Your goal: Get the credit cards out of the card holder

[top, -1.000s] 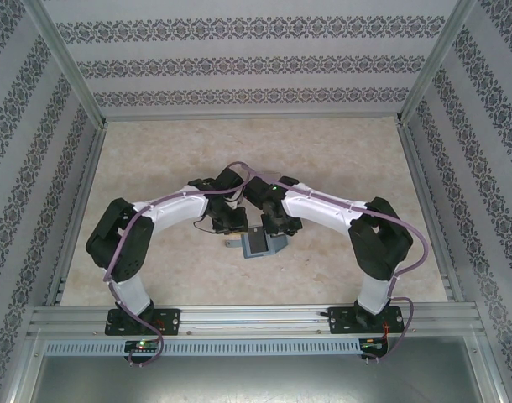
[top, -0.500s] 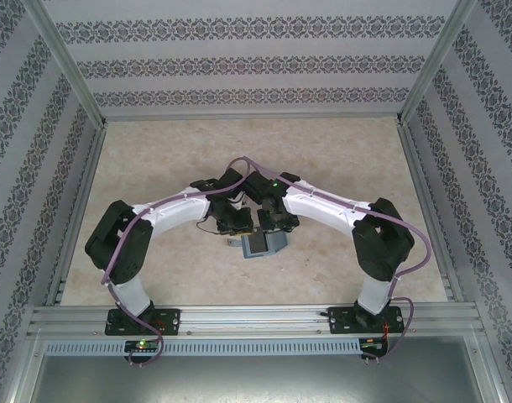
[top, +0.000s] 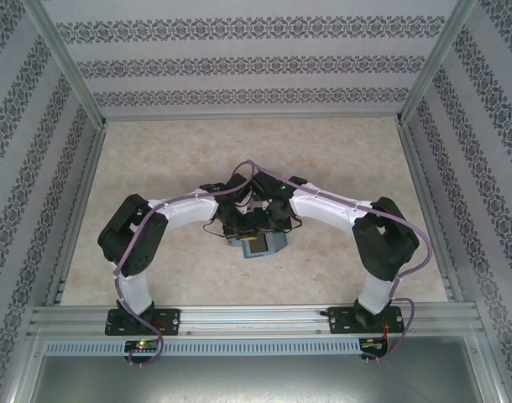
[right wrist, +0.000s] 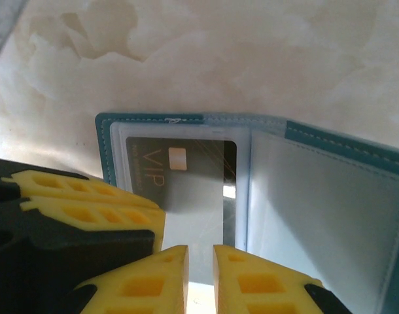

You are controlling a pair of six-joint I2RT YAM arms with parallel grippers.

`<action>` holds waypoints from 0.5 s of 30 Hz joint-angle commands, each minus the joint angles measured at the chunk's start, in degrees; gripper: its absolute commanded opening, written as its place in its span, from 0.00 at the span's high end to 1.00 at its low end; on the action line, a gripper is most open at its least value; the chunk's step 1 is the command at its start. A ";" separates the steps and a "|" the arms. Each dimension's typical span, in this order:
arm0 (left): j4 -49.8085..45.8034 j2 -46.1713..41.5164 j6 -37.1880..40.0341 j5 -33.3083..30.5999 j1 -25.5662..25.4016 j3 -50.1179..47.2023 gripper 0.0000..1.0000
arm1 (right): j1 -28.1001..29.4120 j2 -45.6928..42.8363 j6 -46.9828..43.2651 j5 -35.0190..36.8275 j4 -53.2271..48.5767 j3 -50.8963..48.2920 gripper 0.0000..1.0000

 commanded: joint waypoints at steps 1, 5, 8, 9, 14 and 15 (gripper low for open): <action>-0.11 0.63 0.93 -0.65 -1.20 -0.69 0.90 | -0.55 1.62 0.69 -2.87 3.66 -1.21 0.82; -0.24 1.00 1.05 -1.31 -1.15 -1.15 0.90 | -1.16 2.50 0.79 -3.49 4.86 -2.20 0.83; -0.59 1.19 1.09 -1.81 -1.15 -1.15 0.92 | -1.39 3.29 0.57 -3.05 4.85 -2.27 0.83; -0.80 1.24 1.19 -2.09 -1.15 -1.05 0.92 | -1.39 3.57 0.48 -2.92 4.92 -2.34 0.83; -1.30 1.27 1.43 -2.46 -1.20 -0.96 0.92 | -1.72 4.78 0.44 -3.22 5.73 -2.89 0.83; -1.30 1.39 1.47 -2.45 -1.16 -0.97 0.92 | -1.83 5.04 0.44 -3.27 5.88 -3.00 0.83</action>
